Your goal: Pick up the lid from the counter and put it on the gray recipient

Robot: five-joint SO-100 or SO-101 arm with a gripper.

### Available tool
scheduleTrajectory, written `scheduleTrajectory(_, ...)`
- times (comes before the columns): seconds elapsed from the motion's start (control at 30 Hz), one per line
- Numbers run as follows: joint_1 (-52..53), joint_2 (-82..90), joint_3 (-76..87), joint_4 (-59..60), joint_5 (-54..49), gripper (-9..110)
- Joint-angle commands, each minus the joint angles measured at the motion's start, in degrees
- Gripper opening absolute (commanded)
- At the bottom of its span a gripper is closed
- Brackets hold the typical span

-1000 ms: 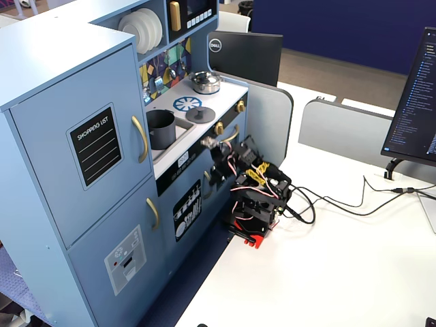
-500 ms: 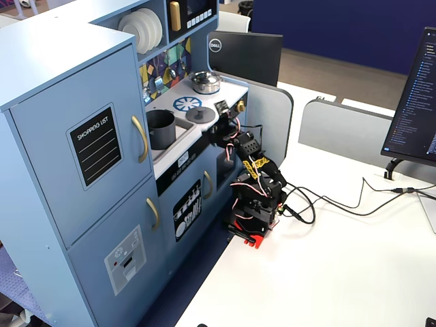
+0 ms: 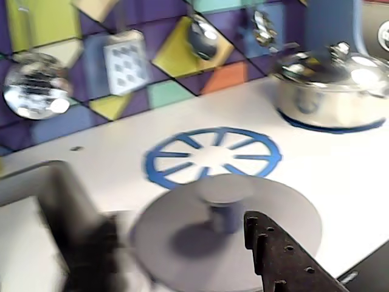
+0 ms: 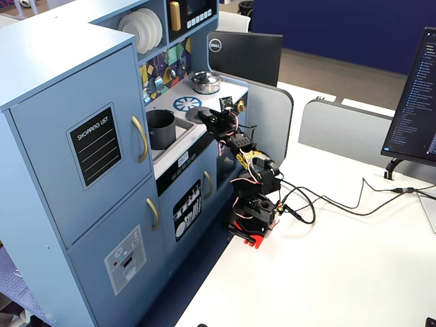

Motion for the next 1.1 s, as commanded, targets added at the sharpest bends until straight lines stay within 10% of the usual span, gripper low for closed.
scheduleTrajectory(0.0, 2.2, -1.2, -2.4, -3.9, -1.2, 32)
scheduleTrajectory(1.07, 1.8, -36.4, -22.5, -17.1, -3.7, 26)
